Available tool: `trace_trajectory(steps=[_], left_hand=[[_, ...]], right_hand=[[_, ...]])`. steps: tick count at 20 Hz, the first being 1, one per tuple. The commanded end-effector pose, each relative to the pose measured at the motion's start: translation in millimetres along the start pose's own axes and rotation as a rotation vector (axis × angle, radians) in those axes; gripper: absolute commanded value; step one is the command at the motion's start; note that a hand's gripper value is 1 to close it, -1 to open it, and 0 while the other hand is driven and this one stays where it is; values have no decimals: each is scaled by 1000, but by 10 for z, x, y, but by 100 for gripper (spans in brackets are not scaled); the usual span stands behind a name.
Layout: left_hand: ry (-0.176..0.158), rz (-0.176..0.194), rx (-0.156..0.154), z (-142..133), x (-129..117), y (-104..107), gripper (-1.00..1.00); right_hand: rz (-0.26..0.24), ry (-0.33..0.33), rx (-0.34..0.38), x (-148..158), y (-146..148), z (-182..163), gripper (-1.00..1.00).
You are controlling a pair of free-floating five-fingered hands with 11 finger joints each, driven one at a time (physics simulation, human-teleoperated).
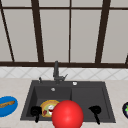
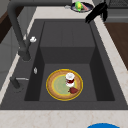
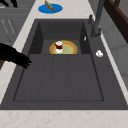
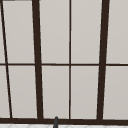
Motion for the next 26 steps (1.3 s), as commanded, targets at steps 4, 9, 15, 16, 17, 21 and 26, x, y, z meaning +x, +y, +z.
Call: trace_trajectory(steps=[4,9,15,16,17,21,26], left_hand=[[0,0,0,0,0,0,0],[8,5,11,-7,-46,26,-100],[15,47,-23,-207,-326,161,-100],[12,54,-21,-222,-395,186,-100],[11,63,-22,-253,-472,212,-100],[7,80,-8,-306,-796,286,-100],[5,103,-11,-399,-1197,311,-100]], right_hand=[[-103,8,-55,258,207,197,-100],[-21,-29,-16,264,169,168,0],[-35,-33,-26,295,178,172,0],[-36,-32,-27,296,178,173,0],[-37,-32,-28,296,179,173,0],[-40,-31,-30,297,180,172,0],[-42,-30,-32,297,181,172,0]])
